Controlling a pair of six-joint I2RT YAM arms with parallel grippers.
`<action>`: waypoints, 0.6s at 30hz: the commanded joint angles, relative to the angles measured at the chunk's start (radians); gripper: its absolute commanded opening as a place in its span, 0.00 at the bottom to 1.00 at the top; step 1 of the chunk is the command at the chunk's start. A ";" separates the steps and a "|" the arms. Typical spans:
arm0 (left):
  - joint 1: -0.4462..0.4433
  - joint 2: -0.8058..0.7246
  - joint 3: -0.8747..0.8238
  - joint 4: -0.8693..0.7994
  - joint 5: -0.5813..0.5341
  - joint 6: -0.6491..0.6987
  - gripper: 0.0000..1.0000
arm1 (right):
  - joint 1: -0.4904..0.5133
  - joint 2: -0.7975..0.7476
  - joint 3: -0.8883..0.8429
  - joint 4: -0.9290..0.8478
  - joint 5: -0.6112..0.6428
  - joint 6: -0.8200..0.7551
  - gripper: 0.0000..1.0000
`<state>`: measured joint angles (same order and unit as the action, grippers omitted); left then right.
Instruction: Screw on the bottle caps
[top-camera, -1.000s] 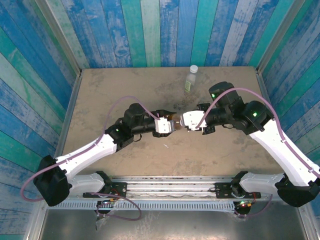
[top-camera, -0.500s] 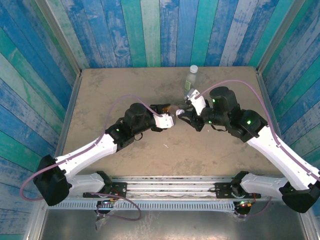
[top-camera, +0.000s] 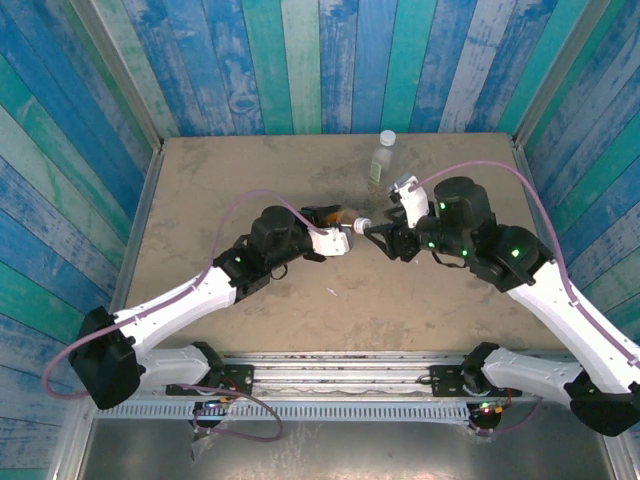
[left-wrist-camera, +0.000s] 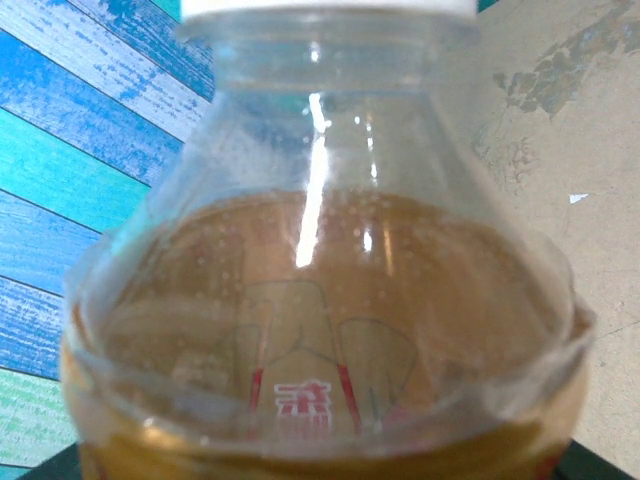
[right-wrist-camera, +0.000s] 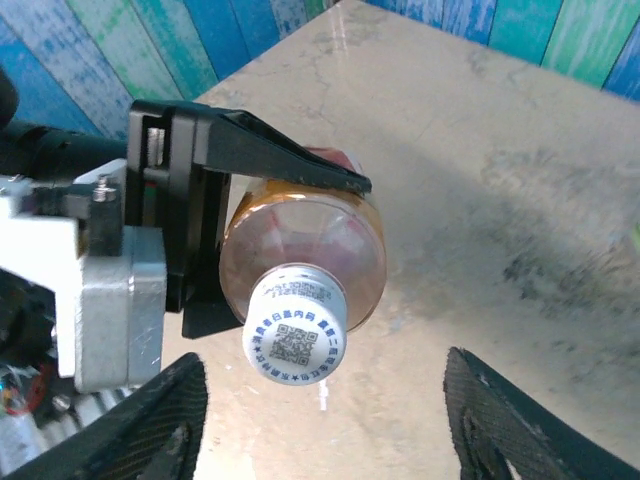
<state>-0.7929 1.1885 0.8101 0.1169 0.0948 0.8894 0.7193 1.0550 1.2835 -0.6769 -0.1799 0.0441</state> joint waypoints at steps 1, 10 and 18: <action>0.001 -0.008 -0.012 -0.001 0.043 -0.003 0.57 | -0.002 0.025 0.082 -0.093 -0.019 -0.222 0.68; 0.001 -0.043 -0.003 -0.122 0.259 -0.006 0.58 | 0.000 -0.004 0.095 -0.231 -0.135 -0.934 0.72; 0.001 -0.023 0.009 -0.125 0.308 -0.008 0.59 | 0.011 0.130 0.207 -0.359 -0.107 -1.071 0.63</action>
<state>-0.7929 1.1843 0.8062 0.0021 0.3546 0.8886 0.7246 1.1591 1.4536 -0.9550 -0.2882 -0.9211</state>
